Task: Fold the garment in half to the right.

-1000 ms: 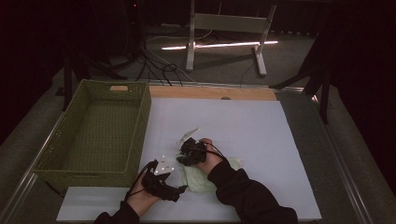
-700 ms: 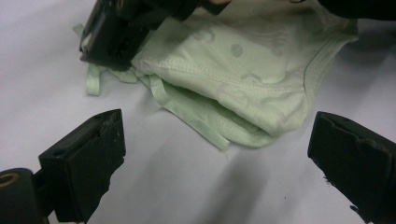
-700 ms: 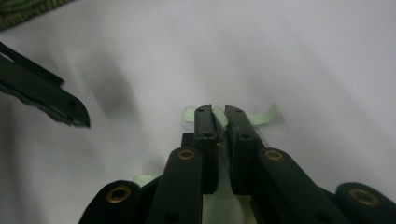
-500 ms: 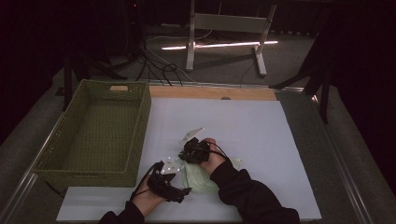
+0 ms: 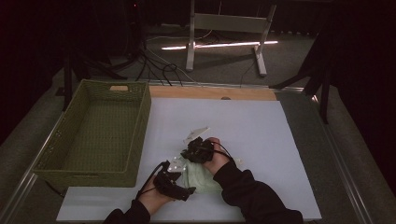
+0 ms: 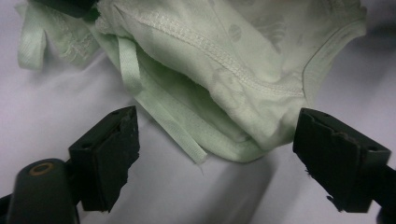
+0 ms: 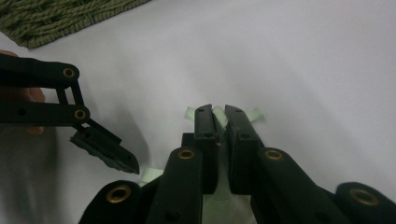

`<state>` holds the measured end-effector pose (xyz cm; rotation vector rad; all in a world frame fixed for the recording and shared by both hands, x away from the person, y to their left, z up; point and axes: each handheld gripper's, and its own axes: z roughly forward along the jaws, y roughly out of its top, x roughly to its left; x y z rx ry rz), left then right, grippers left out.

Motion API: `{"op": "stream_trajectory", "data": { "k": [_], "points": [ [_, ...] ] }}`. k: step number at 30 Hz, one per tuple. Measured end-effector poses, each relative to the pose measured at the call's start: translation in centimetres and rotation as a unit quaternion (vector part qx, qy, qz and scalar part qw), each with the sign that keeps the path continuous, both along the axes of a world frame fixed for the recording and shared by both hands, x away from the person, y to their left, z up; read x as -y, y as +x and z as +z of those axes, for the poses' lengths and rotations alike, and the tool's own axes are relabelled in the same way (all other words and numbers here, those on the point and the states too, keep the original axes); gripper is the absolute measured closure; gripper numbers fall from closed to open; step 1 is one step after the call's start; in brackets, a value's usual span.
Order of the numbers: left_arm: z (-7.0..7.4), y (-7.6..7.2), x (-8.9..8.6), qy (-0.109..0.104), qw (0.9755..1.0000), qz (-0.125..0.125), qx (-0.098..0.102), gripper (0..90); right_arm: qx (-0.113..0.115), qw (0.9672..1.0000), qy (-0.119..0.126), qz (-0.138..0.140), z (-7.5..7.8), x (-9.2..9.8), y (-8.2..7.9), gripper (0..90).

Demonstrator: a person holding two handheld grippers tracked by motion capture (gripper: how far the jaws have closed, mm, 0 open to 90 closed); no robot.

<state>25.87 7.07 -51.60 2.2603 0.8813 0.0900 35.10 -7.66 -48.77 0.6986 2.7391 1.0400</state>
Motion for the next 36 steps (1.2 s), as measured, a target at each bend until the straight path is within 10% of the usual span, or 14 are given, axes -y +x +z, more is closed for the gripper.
{"op": "stream_trajectory", "data": {
  "k": [20, 36],
  "points": [
    [0.2, -0.9, 0.9, -0.014, 0.9999, -0.004, 0.003, 83.5, 0.008, 0.9999, 0.006, -0.002, 0.5, 0.2, -0.1, 84.8],
    [2.5, -0.6, 2.3, -0.015, 0.9995, -0.015, 0.024, 87.1, 0.016, 0.9994, 0.022, -0.022, 1.6, 2.2, -0.1, 84.8]
  ]
}}
